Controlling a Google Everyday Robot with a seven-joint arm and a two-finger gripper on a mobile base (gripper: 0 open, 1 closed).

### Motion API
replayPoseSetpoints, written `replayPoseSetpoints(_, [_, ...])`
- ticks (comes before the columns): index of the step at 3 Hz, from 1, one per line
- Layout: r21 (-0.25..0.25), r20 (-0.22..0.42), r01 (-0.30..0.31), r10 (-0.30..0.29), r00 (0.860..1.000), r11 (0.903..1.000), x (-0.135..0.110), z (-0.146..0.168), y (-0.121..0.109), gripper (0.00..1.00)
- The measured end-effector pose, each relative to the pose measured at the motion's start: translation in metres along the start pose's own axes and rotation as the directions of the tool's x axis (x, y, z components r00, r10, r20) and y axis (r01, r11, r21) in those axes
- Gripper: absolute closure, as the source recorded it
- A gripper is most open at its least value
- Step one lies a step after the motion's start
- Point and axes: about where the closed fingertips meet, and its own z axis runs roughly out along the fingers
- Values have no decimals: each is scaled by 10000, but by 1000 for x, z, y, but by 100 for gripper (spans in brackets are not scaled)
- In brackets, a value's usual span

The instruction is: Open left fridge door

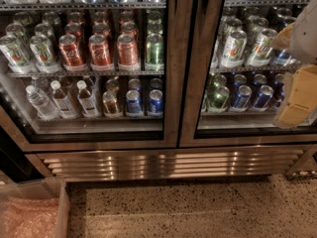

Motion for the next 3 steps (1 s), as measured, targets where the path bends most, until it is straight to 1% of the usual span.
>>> replayPoseSetpoints(1, [2,4,3,-3,10000,10000,0,0,0,0])
replayPoseSetpoints(2, [85,205,152,-154,9997,9998,-12,-2,-2,0])
replayPoseSetpoints(3, [77,366,948,-950,9948,9955,-39,-4,0,0])
